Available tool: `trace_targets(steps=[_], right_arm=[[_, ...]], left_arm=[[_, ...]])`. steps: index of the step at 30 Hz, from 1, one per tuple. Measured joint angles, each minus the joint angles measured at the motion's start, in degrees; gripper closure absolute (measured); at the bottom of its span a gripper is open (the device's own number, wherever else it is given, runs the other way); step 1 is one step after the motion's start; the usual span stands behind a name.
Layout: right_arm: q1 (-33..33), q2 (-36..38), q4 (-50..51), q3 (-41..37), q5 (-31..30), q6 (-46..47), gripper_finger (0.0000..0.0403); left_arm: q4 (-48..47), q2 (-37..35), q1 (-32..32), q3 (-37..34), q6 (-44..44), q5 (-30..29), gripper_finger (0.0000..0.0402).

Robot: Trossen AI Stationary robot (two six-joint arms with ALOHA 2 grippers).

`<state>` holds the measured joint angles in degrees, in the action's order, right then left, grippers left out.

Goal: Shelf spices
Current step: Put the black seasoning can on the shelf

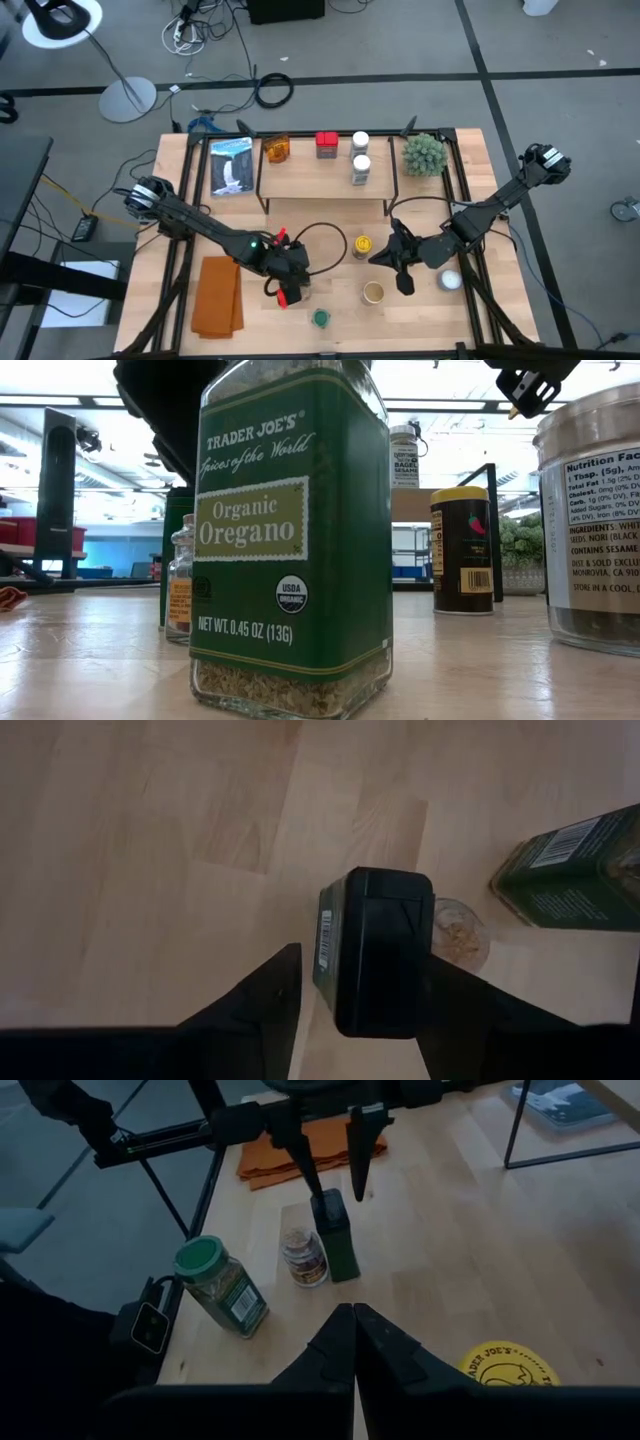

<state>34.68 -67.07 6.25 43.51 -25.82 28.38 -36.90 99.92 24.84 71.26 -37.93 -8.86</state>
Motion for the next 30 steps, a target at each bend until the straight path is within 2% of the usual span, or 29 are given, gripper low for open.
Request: trace_targets(steps=[12, 30], right_arm=[[0.0, 0.0, -0.2, 0.0, 0.1, 0.0, 0.0399], [0.0, 0.0, -0.7, 0.0, 0.5, 0.0, 0.0401]], left_arm=[[-3.9, 0.2, 0.0, 6.1, 3.2, -1.2, 0.0229], [-3.2, 2.9, 1.8, 6.0, 0.2, -1.0, 0.0229]])
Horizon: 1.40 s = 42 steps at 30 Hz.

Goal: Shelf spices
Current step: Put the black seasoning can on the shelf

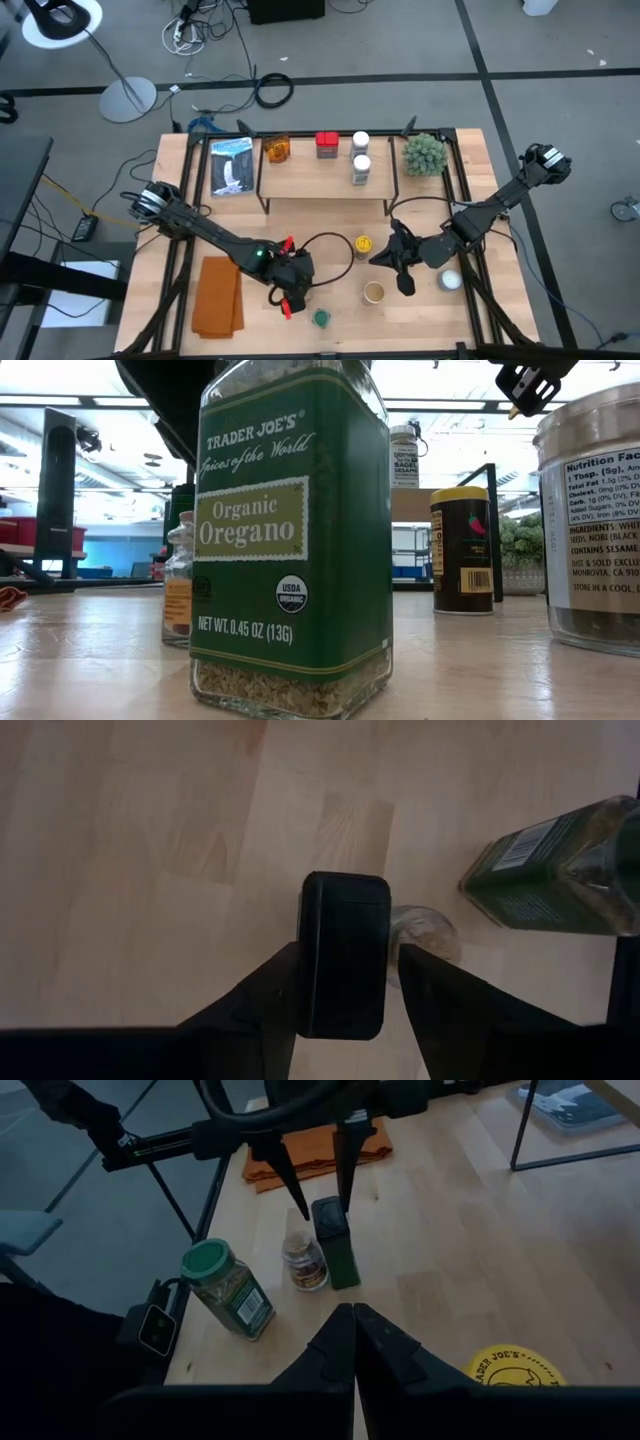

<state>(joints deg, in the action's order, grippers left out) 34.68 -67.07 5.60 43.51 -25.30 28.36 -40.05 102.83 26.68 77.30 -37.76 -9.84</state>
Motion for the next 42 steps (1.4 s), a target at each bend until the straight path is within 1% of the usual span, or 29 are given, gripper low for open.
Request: trace_targets(steps=[9, 14, 20, 25, 28, 30, 33, 36, 42], right_arm=[[0.0, 0.0, 0.0, 0.0, 0.0, -0.5, 0.0399], [0.0, 0.0, 0.0, 0.0, 0.0, -1.1, 0.04], [0.0, 0.0, 0.0, 0.0, 0.0, -1.5, 0.0398], [0.0, 0.0, 0.1, 0.0, 0.0, -1.6, 0.0401], [0.0, 0.0, 0.1, 0.0, 0.0, -1.6, 0.0399], [0.0, 0.0, 0.1, 0.0, 0.0, -1.6, 0.0397], [0.0, 0.0, 0.1, 0.0, 0.0, -1.6, 0.0397], [0.0, 0.0, 0.1, 0.0, 0.0, -1.6, 0.0401], [0.1, 0.0, 0.1, 0.0, 0.0, -1.1, 0.0397]], left_arm=[[-0.3, 0.0, 0.0, 0.0, 0.2, -1.3, 0.0229], [-1.2, 0.0, -0.5, 0.0, 2.2, -5.3, 0.0229], [-3.1, 0.0, -2.8, 0.0, 3.7, -8.5, 0.0229], [-3.8, -0.4, -4.7, 0.2, 4.7, -7.5, 0.0229], [-4.4, -0.6, -5.0, 2.6, 4.5, -6.3, 0.0229], [-6.6, -0.7, -4.8, 4.6, 4.0, -6.1, 0.0229], [-7.5, -0.7, -4.4, 6.5, 1.5, -7.1, 0.0229], [-6.8, -0.7, -4.4, 7.7, 1.2, -7.3, 0.0229], [-2.3, -0.8, -4.7, 7.8, 1.4, -7.2, 0.0229]])
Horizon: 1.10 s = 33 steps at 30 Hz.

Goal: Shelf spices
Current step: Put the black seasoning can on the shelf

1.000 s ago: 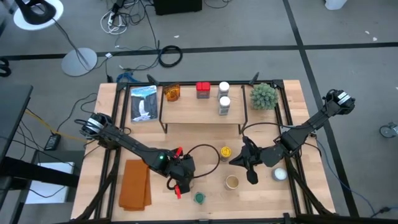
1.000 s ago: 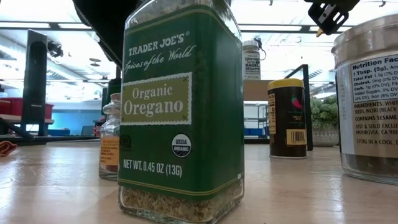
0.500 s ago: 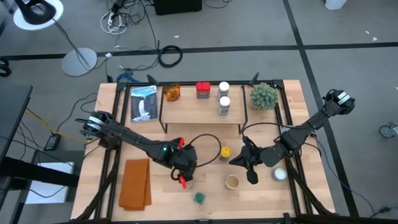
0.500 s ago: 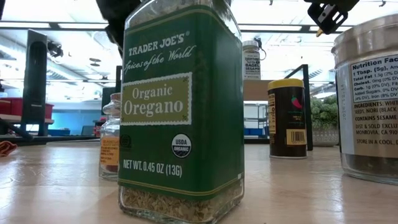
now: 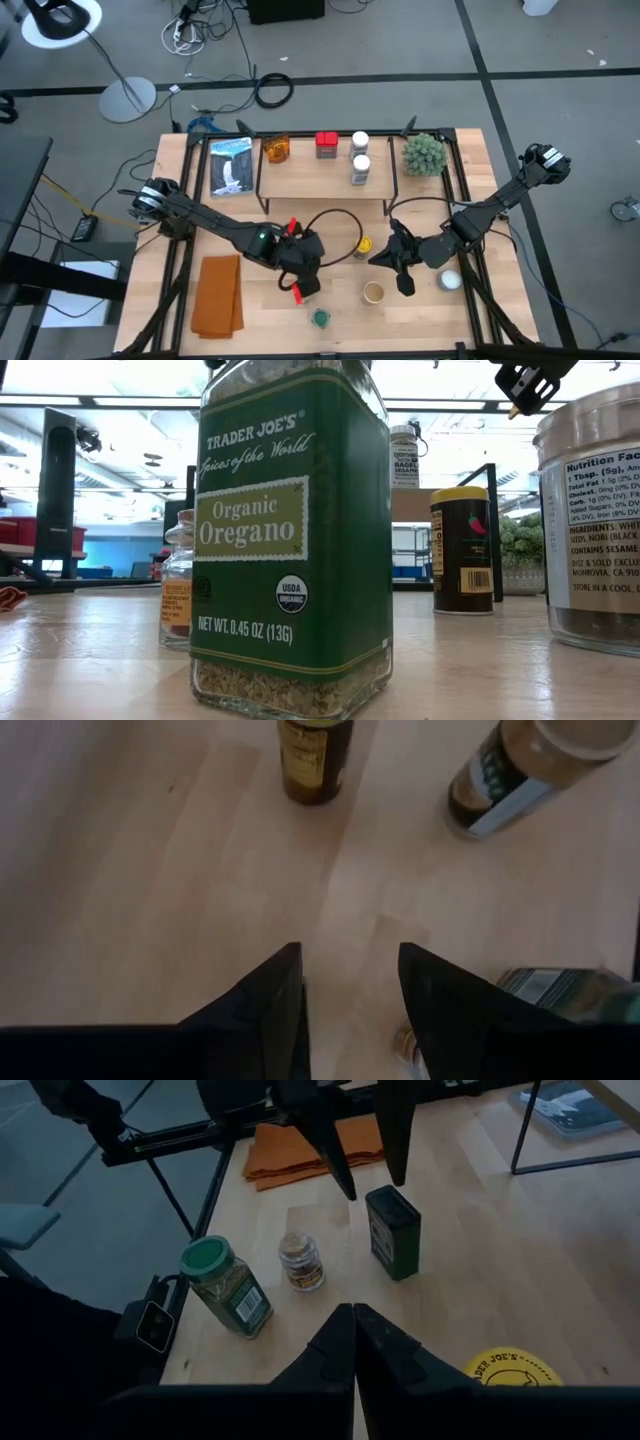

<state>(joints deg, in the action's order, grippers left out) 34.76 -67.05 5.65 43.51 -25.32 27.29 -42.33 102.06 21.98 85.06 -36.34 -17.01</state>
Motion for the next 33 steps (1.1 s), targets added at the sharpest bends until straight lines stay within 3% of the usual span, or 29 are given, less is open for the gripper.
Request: trace_targets(steps=[13, 25, 33], right_arm=[[0.0, 0.0, 0.0, 0.0, 0.0, -0.4, 0.0396], [0.0, 0.0, 0.0, 0.0, 0.0, -0.5, 0.0399], [0.0, 0.0, 0.0, 0.0, 0.0, -0.5, 0.0399]], left_arm=[[7.8, 0.0, -0.3, 0.0, 3.2, 2.5, 0.0225], [7.4, 0.0, -0.7, 0.0, 7.4, 2.2, 0.0151], [7.4, 0.0, -0.5, 0.0, 6.6, 2.6, 0.0145]])
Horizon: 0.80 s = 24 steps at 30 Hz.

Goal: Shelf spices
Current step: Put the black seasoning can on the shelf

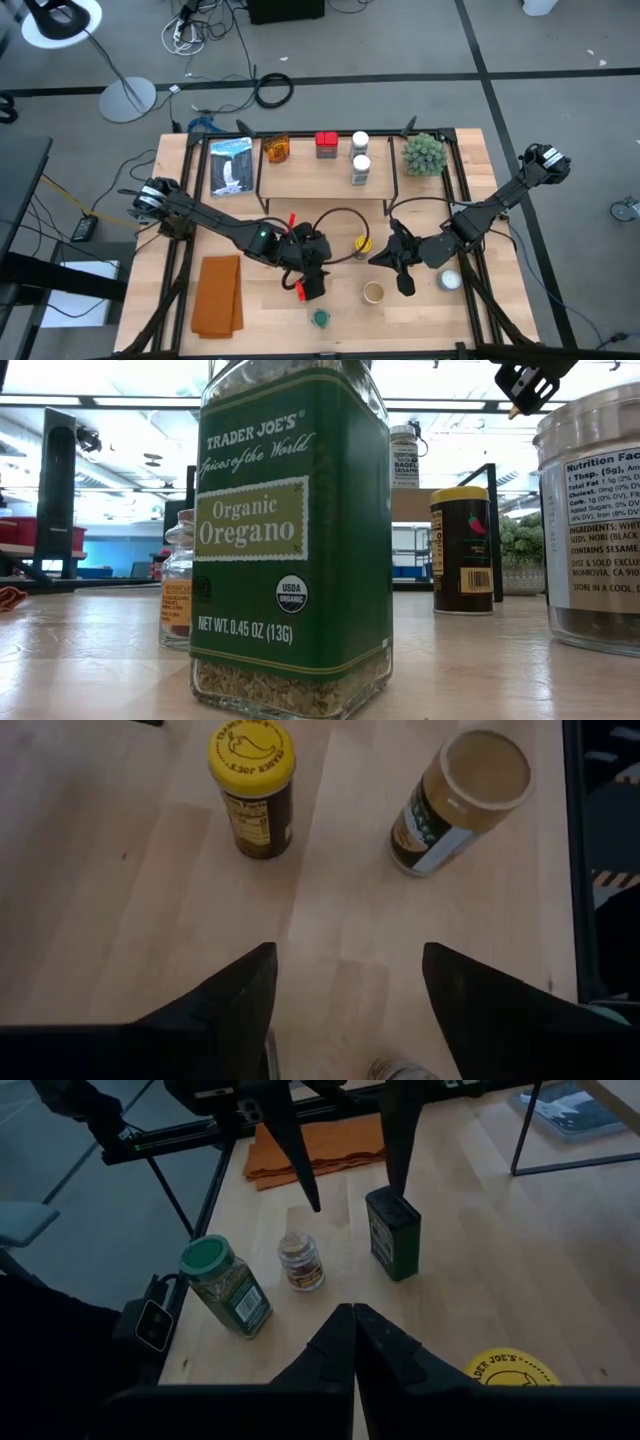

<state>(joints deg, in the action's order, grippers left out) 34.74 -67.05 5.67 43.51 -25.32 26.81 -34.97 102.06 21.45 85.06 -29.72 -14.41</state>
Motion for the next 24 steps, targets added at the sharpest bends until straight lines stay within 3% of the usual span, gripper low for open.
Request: trace_targets(steps=[9, 19, 24], right_arm=[[0.0, 0.0, 0.0, 0.0, 0.0, 0.0, 0.0396], [0.0, 0.0, -0.2, 0.0, 0.1, 0.0, 0.0399], [0.0, 0.0, 0.0, 0.0, 0.1, 0.0, 0.0396]], left_arm=[[-16.2, 0.6, -0.5, 0.0, -9.9, -4.1, 0.0145], [-13.9, 2.8, -0.3, -4.4, -11.2, 1.6, 0.0145], [-12.5, 2.8, -0.3, -7.3, -11.2, 1.8, 0.0145]])
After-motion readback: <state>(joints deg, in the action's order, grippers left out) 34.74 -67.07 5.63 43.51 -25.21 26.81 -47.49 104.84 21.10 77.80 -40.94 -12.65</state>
